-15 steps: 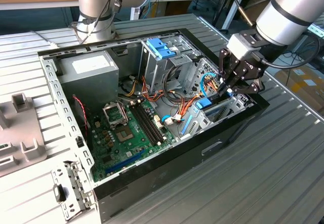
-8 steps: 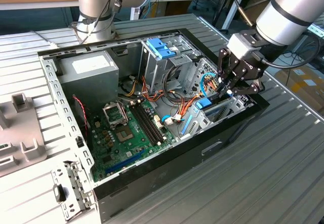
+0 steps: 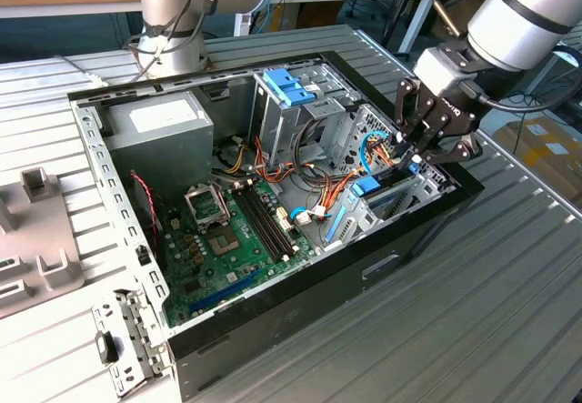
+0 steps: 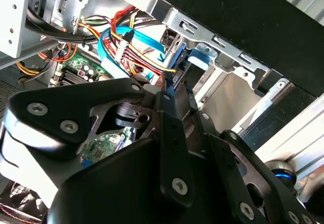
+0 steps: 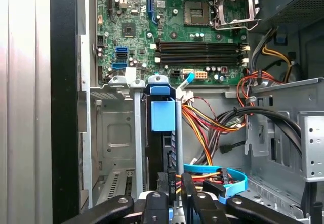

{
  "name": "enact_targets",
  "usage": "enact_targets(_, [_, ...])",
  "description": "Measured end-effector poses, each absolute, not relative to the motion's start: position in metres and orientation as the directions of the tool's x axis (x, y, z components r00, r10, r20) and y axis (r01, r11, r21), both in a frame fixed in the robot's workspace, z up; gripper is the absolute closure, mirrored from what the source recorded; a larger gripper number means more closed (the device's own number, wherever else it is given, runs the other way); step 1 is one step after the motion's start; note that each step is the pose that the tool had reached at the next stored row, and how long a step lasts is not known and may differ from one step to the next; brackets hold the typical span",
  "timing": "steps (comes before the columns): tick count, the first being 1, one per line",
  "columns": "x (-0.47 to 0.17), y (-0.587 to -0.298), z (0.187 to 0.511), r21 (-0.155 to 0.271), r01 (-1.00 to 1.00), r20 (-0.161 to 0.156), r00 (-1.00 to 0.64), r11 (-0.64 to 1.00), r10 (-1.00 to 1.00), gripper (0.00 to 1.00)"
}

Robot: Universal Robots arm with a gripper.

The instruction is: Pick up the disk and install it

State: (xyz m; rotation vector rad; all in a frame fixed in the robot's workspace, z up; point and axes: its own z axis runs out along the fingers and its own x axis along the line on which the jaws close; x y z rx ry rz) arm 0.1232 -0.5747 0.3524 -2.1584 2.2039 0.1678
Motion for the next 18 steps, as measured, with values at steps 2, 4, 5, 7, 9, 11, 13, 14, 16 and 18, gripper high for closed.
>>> enact_targets(2, [0.123, -0.575, 0.353, 0.041, -0.999, -0.115, -0.023, 0.018, -0.993, 0.75])
enact_targets(4, [0.124, -0.575, 0.353, 0.042, -0.999, -0.118, -0.023, 0.018, -0.993, 0.89])
enact_targets(5, [0.125, -0.575, 0.352, 0.042, -0.999, -0.119, -0.023, 0.018, -0.993, 0.89])
enact_targets(7, [0.128, -0.575, 0.353, 0.044, -0.999, -0.12, -0.023, 0.018, -0.993, 0.89])
enact_targets(9, [0.131, -0.575, 0.352, 0.045, -0.999, -0.121, -0.023, 0.018, -0.992, 0.89])
enact_targets(11, [0.134, -0.575, 0.353, 0.046, -0.999, -0.121, -0.024, 0.018, -0.992, 0.89])
enact_targets(13, [0.139, -0.575, 0.356, 0.046, -0.999, -0.122, -0.024, 0.018, -0.992, 0.89])
enact_targets(14, [0.141, -0.575, 0.357, 0.046, -0.999, -0.124, -0.024, 0.018, -0.992, 0.89])
enact_targets(16, [0.143, -0.575, 0.358, 0.046, -0.999, -0.126, -0.024, 0.018, -0.992, 0.89])
enact_targets(18, [0.145, -0.575, 0.359, 0.046, -0.999, -0.128, -0.024, 0.018, -0.991, 0.89])
